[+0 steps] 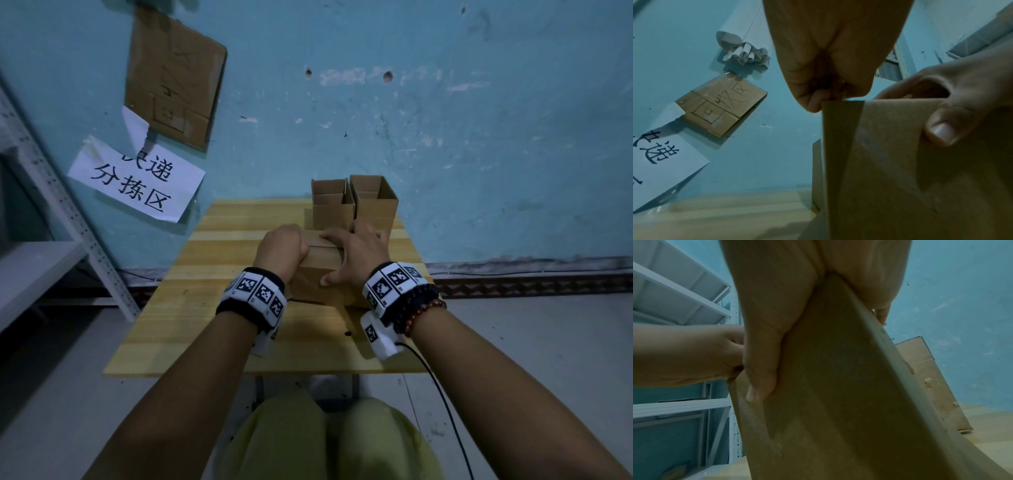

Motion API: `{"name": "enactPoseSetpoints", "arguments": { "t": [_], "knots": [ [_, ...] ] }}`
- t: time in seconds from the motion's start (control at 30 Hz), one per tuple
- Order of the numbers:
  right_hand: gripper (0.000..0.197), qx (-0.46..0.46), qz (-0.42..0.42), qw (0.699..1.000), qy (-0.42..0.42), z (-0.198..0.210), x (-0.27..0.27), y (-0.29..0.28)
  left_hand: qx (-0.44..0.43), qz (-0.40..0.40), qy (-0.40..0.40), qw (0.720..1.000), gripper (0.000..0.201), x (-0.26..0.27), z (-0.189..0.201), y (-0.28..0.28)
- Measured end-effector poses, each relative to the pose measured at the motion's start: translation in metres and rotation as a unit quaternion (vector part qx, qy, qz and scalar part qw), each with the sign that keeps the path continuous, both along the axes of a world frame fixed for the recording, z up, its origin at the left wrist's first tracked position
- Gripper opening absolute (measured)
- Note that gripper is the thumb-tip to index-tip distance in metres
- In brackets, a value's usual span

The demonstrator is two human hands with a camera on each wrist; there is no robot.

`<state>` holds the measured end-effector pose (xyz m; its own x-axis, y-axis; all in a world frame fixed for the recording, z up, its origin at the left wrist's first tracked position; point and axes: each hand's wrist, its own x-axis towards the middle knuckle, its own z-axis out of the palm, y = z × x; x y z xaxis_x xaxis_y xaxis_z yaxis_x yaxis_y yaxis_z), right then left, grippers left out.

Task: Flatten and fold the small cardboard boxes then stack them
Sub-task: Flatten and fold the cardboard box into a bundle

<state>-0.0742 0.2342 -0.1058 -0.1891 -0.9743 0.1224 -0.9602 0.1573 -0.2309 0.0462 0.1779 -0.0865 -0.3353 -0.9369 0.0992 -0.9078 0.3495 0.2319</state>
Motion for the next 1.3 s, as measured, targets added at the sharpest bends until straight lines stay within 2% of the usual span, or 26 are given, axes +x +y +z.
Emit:
{"name": "enactPoseSetpoints", "arguments": {
  "t": [0.17,0.3,0.37,0.43,0.53,0.67,0.9,0.97,1.07,1.17,1.3],
  "knots": [
    [0.086,0.002,-0.008,1.0,-0.001,-0.001,-0.001,-0.002,-0.067,-0.02,0.006,0.998,0.025,0.001,-0.007,0.0],
    [0.086,0.003,-0.011,1.0,-0.004,-0.001,-0.003,-0.003,-0.08,-0.04,0.024,0.996,0.024,0.003,-0.004,-0.001],
    [0.086,0.005,-0.009,1.0,-0.003,-0.001,-0.003,-0.002,-0.074,-0.054,0.064,0.994,0.019,0.005,-0.004,-0.001],
    [0.086,0.006,-0.01,1.0,-0.001,0.0,-0.004,-0.001,-0.061,-0.06,0.145,0.986,0.006,0.009,-0.005,0.001],
    [0.086,0.007,-0.009,1.0,-0.005,0.001,-0.005,-0.001,-0.024,-0.037,0.247,0.968,0.02,0.012,-0.008,0.001],
    [0.086,0.008,-0.007,1.0,-0.004,0.001,-0.005,-0.001,-0.014,-0.022,0.246,0.969,0.009,0.012,-0.009,-0.002],
    [0.086,0.007,-0.007,1.0,-0.002,-0.001,-0.005,-0.001,-0.002,0.003,0.231,0.973,0.036,0.013,-0.01,-0.001],
    [0.086,0.009,-0.007,1.0,-0.002,0.0,-0.005,-0.001,-0.003,-0.007,0.229,0.973,0.035,0.013,-0.009,0.0],
    [0.085,0.005,-0.013,1.0,-0.001,-0.001,-0.006,0.0,0.004,-0.028,0.233,0.972,0.022,0.012,-0.004,0.004],
    [0.085,0.0,-0.019,1.0,-0.004,-0.002,-0.007,0.0,0.025,-0.03,0.241,0.97,0.022,0.014,-0.001,0.003],
    [0.085,-0.003,-0.02,1.0,-0.007,-0.002,-0.007,0.0,0.039,-0.015,0.262,0.964,0.035,0.017,-0.002,-0.002]
  ]
}}
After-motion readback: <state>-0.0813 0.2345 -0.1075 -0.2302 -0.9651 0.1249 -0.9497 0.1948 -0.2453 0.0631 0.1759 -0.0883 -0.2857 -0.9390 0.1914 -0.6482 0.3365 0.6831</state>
